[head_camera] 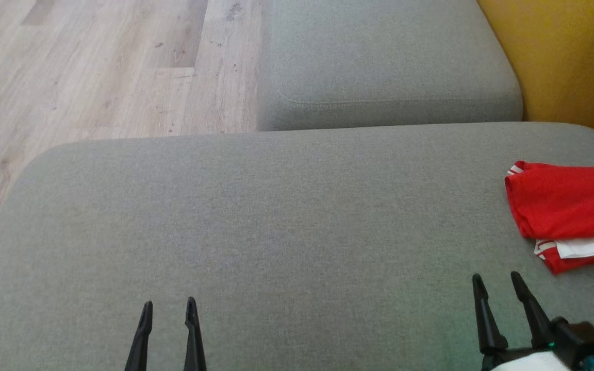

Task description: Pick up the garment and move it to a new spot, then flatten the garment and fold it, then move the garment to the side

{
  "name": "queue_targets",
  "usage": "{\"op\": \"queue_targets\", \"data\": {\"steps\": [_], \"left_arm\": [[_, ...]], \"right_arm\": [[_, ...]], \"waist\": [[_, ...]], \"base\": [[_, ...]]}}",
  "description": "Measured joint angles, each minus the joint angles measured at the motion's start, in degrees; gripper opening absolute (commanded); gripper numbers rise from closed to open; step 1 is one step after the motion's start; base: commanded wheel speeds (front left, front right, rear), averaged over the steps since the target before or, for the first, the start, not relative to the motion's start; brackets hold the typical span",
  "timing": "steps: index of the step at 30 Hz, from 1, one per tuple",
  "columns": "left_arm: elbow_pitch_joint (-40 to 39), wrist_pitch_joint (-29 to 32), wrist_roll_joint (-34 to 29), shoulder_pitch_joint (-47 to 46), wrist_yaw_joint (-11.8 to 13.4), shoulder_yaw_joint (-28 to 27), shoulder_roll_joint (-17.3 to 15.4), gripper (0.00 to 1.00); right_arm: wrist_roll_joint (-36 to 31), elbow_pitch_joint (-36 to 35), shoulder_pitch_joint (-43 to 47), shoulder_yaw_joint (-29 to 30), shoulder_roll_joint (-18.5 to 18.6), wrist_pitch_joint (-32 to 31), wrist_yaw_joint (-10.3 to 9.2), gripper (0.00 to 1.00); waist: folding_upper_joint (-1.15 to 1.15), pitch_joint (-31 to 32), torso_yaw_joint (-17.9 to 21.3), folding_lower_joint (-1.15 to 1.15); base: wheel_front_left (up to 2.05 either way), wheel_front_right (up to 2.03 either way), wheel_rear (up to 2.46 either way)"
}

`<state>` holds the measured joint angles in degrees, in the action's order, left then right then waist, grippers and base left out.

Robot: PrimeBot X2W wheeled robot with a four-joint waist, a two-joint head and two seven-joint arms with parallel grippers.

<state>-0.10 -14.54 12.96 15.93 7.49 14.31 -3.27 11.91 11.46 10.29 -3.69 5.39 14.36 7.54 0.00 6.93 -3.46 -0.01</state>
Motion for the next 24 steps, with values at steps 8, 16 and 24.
{"op": "queue_targets", "data": {"steps": [8, 16, 24], "left_arm": [[2.1, 0.0, -0.8, -0.2, -0.5, -0.9, 0.0, 1.0], [4.0, 0.0, -1.0, -0.2, -0.7, -0.8, 0.0, 0.0], [9.2, 0.8, 0.9, 1.6, -1.0, -1.1, -0.1, 0.0]], "right_arm": [[-2.4, -1.0, 0.8, 1.1, -1.2, 0.0, 0.0, 1.0], [-2.5, -0.6, 0.8, 2.1, -1.5, 0.0, 0.0, 0.0], [-0.9, 5.1, 3.6, 2.0, -1.5, -0.7, 0.0, 0.0]], "waist": [[0.0, 1.1, -0.3, 0.0], [0.0, 1.5, 0.0, 0.01], [0.0, 1.3, 0.1, 0.01]], "base": [[0.0, 0.0, 0.0], [0.0, 0.0, 0.0], [0.0, 0.0, 0.0]]}}
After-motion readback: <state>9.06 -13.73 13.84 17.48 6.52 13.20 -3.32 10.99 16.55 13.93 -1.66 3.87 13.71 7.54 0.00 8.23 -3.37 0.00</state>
